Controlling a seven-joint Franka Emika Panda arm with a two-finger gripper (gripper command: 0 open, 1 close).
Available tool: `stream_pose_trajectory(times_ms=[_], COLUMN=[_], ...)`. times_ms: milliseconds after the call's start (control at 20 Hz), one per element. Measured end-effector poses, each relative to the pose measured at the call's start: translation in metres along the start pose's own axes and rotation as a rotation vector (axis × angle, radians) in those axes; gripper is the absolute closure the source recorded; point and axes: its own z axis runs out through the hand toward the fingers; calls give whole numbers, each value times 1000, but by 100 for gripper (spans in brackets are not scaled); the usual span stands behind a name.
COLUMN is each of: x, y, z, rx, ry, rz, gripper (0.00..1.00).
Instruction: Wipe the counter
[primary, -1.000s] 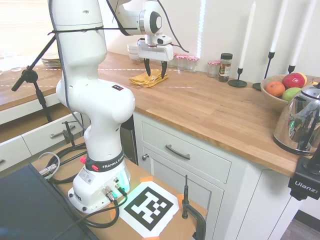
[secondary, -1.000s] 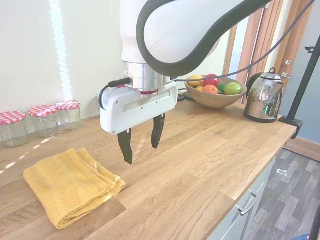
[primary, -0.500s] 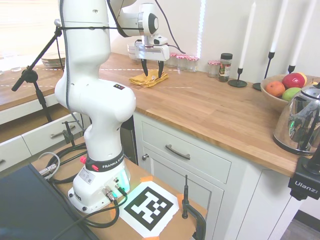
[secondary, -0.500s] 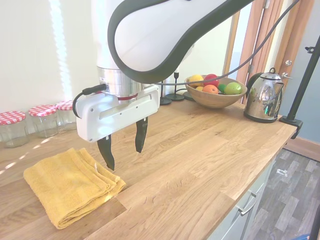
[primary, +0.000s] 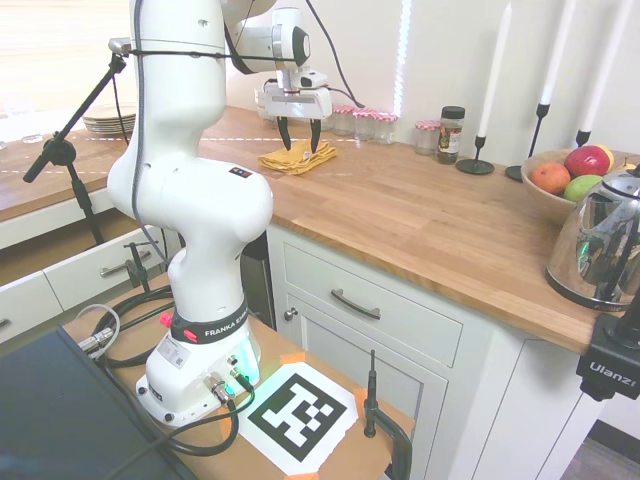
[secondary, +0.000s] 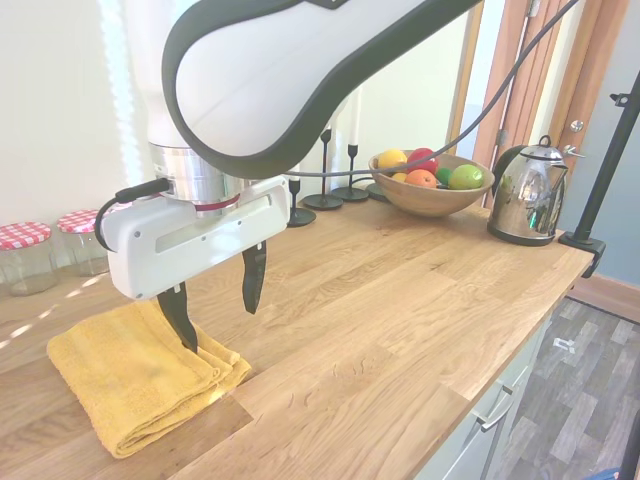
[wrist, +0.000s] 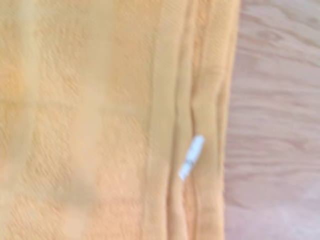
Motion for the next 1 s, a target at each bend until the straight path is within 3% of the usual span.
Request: stream_pose_trajectory(times_ms=[750,1000], x=[3,6], y=[-81,-93], z=[16,43], rx=[-28,-58], ry=[-7,-21], rz=[-4,8], gripper=[0,0])
